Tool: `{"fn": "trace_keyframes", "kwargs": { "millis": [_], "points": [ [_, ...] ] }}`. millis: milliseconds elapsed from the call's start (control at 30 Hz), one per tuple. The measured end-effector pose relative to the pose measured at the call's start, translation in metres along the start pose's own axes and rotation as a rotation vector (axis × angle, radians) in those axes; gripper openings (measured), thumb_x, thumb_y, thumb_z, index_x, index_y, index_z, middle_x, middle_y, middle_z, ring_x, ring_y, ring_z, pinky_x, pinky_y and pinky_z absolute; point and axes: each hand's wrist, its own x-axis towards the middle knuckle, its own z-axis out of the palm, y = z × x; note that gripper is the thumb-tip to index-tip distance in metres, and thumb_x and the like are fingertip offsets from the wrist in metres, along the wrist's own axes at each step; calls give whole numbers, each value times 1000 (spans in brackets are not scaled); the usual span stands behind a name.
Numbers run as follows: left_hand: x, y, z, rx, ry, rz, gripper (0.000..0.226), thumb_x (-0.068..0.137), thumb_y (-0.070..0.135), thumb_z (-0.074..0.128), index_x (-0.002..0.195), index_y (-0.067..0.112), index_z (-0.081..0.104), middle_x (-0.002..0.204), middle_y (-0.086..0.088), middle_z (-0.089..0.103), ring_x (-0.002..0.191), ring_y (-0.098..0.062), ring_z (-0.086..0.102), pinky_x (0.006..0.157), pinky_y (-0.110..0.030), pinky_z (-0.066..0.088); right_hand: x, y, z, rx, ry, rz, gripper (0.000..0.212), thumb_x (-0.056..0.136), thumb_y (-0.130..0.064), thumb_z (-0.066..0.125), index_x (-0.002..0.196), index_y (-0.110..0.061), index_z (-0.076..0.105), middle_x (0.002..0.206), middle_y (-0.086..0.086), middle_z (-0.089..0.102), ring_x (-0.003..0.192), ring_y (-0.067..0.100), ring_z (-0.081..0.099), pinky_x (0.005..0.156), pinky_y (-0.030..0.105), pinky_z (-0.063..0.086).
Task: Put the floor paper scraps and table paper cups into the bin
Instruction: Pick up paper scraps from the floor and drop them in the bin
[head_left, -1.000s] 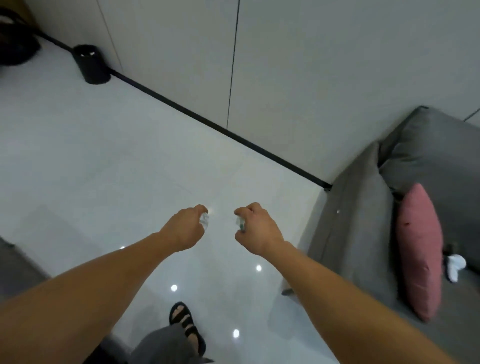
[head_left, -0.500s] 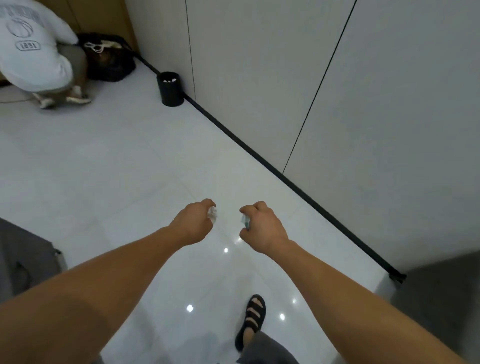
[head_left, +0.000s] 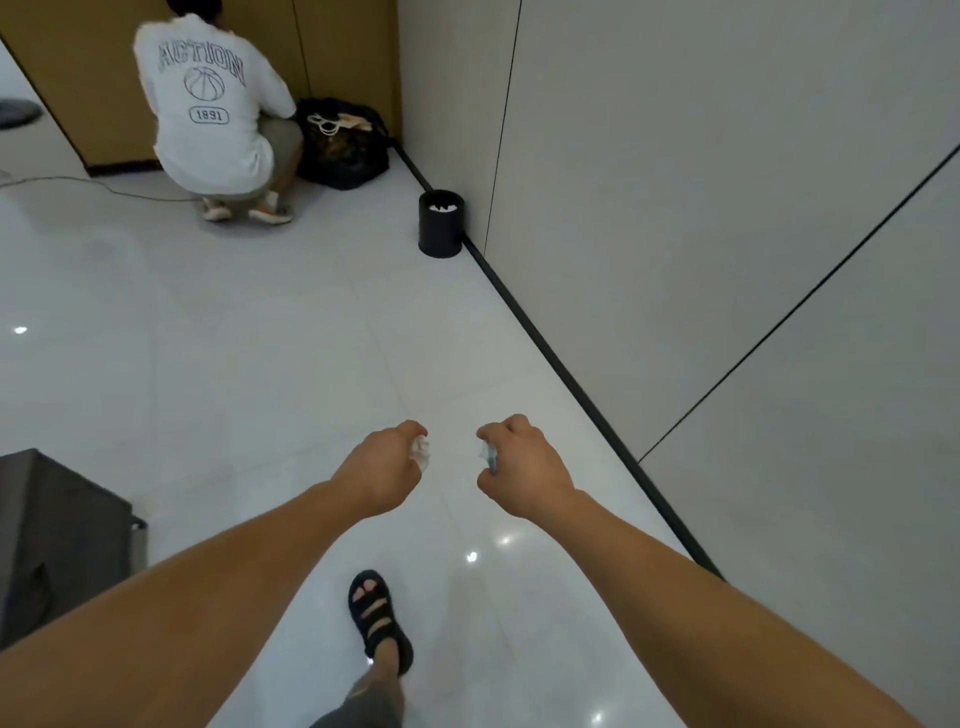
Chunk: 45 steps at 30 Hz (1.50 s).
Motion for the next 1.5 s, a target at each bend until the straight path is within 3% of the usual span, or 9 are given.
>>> {"fn": "trace_keyframes", "kwargs": {
  "millis": [267, 433, 700, 900, 1300, 1500],
  "points": [
    [150, -33, -85, 20, 0, 43, 35, 94, 21, 51, 128, 17, 50, 117, -4, 62, 95, -18, 56, 76, -23, 40, 151, -25, -39, -17, 9, 103, 57, 88, -20, 58, 144, -23, 43, 138, 3, 39, 119, 23, 48, 93, 31, 47],
    [222, -45, -128, 30, -24, 32, 38, 94, 22, 52, 131, 16, 47, 121, -8, 60, 105, -25, 57, 86, -30, 46, 231, -41, -51, -12, -5, 124, 58, 88, -21, 59, 143, -23, 43, 138, 4, 39, 119, 23, 48, 92, 31, 48],
    [363, -67, -169, 50, -61, 19, 36, 94, 22, 53, 129, 17, 49, 120, -4, 61, 90, -13, 51, 75, -20, 38, 388, -36, -77, -5, -38, 88, 58, 89, -21, 59, 144, -21, 43, 136, 7, 41, 119, 25, 48, 93, 32, 47],
    [504, -60, -228, 97, -23, -20, 37, 93, 20, 50, 130, 17, 48, 119, -7, 60, 89, -19, 53, 74, -24, 41, 538, -35, -126, 28, -19, 35, 58, 88, -18, 58, 144, -22, 43, 137, 6, 40, 119, 24, 47, 91, 32, 47],
    [734, -82, -292, -84, -48, -49, 30, 91, 22, 56, 121, 18, 54, 98, 3, 59, 83, -14, 56, 71, -19, 38, 774, -35, -191, -10, -67, 81, 57, 88, -20, 59, 143, -21, 44, 138, 7, 40, 121, 26, 46, 95, 33, 47],
    [882, -120, -371, -95, -57, 33, 28, 90, 16, 55, 118, 16, 54, 102, 2, 61, 87, -16, 56, 75, -21, 40, 911, -69, -207, 19, -44, 190, 58, 88, -18, 58, 144, -21, 43, 138, 8, 39, 122, 26, 46, 98, 33, 45]
  ]
}}
